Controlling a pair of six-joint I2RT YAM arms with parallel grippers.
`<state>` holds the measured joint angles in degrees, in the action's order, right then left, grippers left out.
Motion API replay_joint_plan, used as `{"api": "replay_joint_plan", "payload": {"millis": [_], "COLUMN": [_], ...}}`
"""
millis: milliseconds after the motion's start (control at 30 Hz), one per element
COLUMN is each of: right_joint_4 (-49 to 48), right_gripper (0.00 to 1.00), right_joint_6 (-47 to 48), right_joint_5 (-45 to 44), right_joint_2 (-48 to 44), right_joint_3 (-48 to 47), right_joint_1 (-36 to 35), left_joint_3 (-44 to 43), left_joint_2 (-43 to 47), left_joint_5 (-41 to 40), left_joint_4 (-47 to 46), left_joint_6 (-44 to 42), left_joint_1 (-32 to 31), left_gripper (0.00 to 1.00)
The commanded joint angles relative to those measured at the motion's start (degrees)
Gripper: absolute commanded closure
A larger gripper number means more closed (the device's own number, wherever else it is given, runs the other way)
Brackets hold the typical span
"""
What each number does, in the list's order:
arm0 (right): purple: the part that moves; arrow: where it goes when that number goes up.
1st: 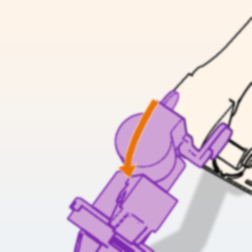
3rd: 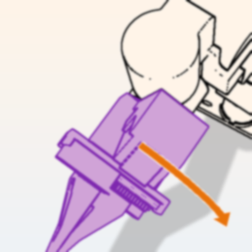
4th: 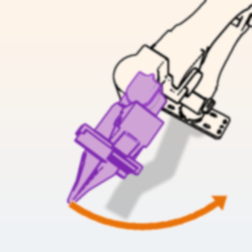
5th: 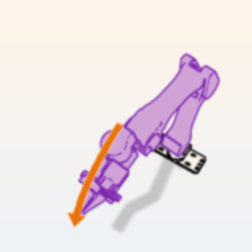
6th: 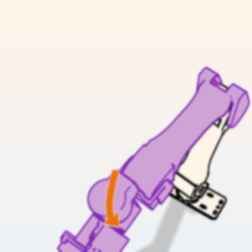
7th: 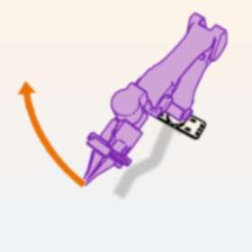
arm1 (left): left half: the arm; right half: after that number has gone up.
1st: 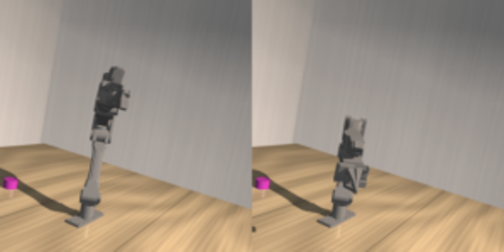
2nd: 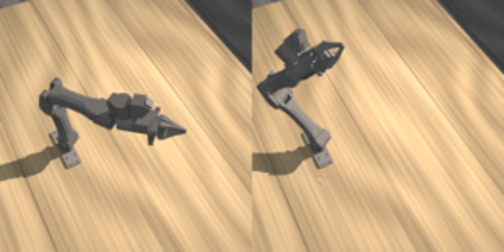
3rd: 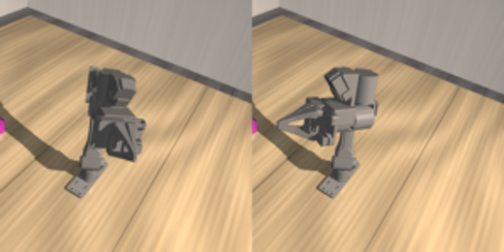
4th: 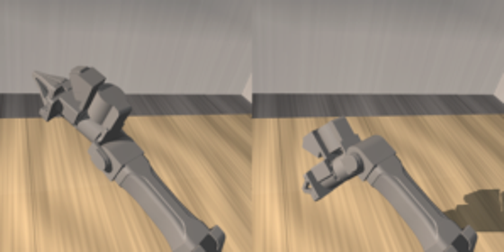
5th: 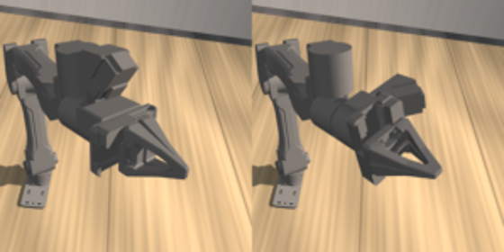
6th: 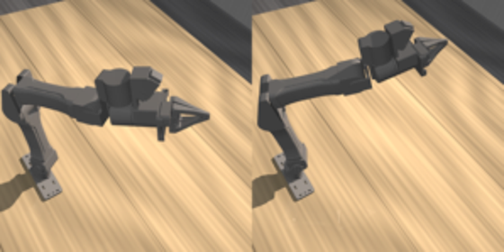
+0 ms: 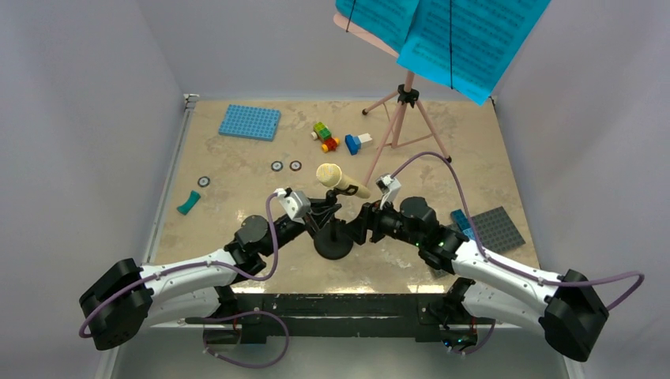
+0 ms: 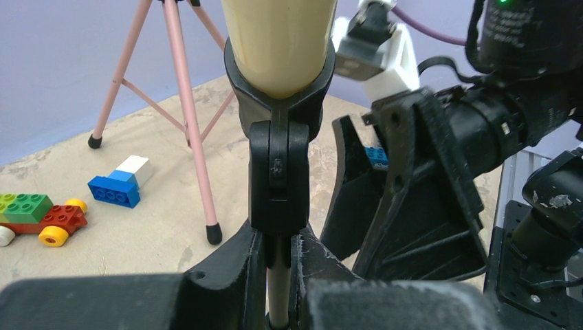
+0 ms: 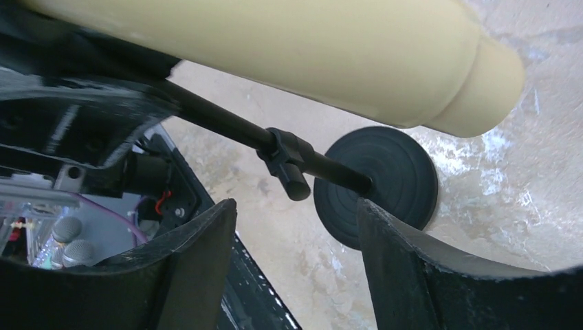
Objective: Pack up the instrument practice props
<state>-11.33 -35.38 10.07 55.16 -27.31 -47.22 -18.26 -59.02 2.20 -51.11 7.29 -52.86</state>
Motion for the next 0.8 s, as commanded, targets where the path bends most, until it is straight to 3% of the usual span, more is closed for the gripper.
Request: {"api": "replay_joint_plan", "payload": {"millis": [0, 267, 533, 767], "right_joint_4": [-1.22, -5.41, -7.51, -11.24], "right_gripper": [0.34, 0.50, 0.56, 0.92], "right_joint_6": [2.69, 5.31, 9.06, 12.24], "right_joint_5": [1.45, 0.53, -0.35, 0.40], "right_joint_2": [3.13, 6.07, 6.99, 8.07], "right_joint_3": [-3.58, -2.89, -3.37, -2.18], "right_joint_1": [0.02, 0.01, -0.07, -0.87], "left_joint_3": [0.58, -0.20, -0.87, -1.94], "left_joint_2": [0.29, 0.40, -0.45, -0.89], "left_joint_5": [2.69, 3.75, 4.25, 4.22], "left_joint_4": [5.63, 7.70, 8.13, 10.07], "left_joint_6": [2.09, 2.55, 2.95, 3.00], "left_joint_1": [-0.22, -0.22, -0.22, -0.22], "left_gripper": [1.00, 1.00, 1.00, 1.00]}}
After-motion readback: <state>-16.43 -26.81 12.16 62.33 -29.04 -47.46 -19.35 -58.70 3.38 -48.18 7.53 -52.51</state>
